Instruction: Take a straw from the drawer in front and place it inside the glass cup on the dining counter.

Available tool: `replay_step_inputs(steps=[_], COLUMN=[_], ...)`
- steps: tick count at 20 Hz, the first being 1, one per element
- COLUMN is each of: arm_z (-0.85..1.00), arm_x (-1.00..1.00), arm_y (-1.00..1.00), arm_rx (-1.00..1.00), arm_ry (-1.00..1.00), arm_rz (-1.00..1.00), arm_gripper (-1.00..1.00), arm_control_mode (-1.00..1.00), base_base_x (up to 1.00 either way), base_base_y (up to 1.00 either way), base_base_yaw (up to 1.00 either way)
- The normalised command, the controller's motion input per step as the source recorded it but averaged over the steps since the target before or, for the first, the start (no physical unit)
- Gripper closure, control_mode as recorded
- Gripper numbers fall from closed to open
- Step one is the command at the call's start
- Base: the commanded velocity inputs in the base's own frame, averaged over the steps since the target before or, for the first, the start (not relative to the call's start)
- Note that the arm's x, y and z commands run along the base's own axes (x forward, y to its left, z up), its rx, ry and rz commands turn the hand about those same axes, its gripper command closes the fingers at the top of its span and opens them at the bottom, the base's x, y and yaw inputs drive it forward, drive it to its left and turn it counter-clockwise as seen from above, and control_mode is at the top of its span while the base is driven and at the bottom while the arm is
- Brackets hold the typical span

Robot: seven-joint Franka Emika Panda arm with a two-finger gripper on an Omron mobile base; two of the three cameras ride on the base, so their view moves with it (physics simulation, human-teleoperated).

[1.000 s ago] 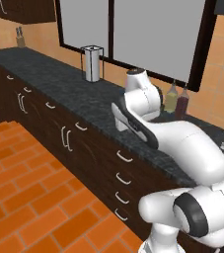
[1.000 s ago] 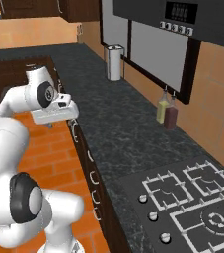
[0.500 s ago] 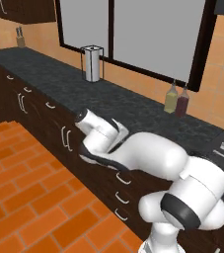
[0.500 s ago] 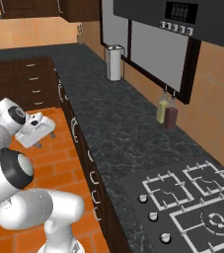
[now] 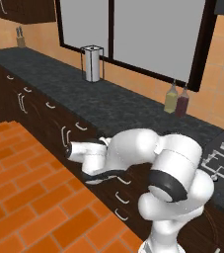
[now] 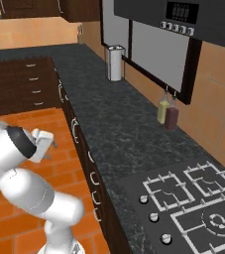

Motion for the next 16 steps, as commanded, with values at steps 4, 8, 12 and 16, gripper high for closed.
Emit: replay_step_inputs(steps=[4,8,12,16], arm_z=[-0.49,-0.35,-0.31,-0.31], arm_x=[0.20,0.38,0.41,0.36], arm_y=[-0.22,-0.36,-0.23,-0.09], arm_rx=[-0.18,-0.12,-0.10,-0.07], arm_ry=[-0.04,-0.02,-0.04,-0.07], arm_rz=[0.02,0.00,0.00,0.00], arm_gripper=[-1.00,-1.00,-1.00,-1.00], arm_control_mode=[-1.00,-1.00,-1.00,-1.00], base_base_x=[0.00,0.00,0.00,0.00], base_base_y=[0.00,0.00,0.00,0.00], base_base_yaw=[0.00,0.00,0.00,0.00])
